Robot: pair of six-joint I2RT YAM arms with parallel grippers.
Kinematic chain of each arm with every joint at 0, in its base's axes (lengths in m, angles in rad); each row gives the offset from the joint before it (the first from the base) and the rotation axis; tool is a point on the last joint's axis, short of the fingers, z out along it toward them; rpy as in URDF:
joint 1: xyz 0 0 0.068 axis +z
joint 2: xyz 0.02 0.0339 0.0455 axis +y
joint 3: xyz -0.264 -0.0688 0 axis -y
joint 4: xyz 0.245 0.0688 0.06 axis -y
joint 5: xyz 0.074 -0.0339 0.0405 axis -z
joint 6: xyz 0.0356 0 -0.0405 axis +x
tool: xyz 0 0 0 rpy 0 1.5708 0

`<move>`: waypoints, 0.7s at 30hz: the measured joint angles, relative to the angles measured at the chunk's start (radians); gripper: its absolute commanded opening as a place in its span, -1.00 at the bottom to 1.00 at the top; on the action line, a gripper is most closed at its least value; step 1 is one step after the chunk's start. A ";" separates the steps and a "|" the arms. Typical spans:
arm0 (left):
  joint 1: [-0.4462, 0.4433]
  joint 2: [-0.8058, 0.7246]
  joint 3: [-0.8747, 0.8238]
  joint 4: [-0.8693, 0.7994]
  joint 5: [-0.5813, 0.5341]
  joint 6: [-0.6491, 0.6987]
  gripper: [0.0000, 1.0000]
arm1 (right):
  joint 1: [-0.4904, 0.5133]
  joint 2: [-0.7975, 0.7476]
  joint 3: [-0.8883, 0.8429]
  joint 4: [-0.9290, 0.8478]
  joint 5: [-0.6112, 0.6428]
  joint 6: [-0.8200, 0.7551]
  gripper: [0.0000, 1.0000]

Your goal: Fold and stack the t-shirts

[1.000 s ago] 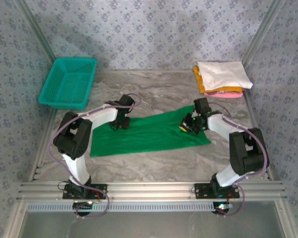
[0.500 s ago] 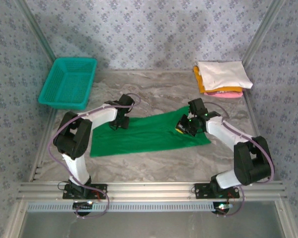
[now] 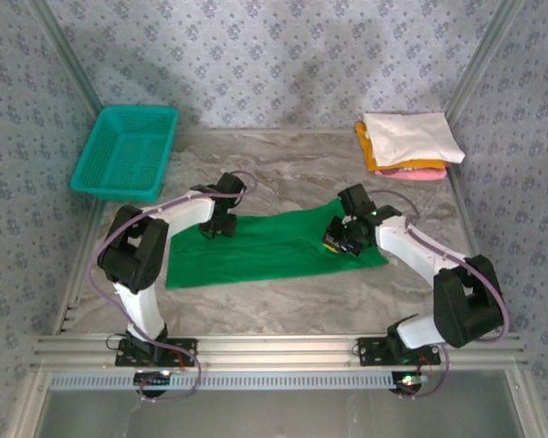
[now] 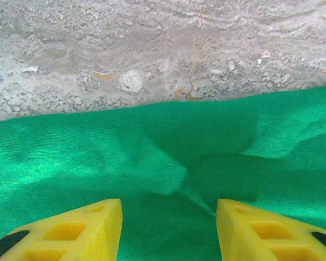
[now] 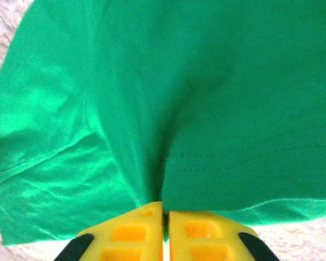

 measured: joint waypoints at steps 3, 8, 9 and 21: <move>0.001 0.000 0.000 0.000 0.000 0.000 -0.02 | 0.013 -0.007 -0.014 -0.014 -0.005 0.000 -0.27; 0.005 0.000 0.000 0.000 0.000 0.000 -0.02 | -0.046 -0.117 -0.038 -0.052 -0.008 -0.002 -0.32; 0.005 0.000 0.000 0.000 0.000 0.000 -0.02 | -0.085 -0.147 -0.038 -0.052 -0.012 -0.007 -0.34; 0.005 0.000 0.000 0.000 0.000 0.000 -0.02 | -0.433 -0.030 -0.098 -0.011 -0.130 -0.172 -0.29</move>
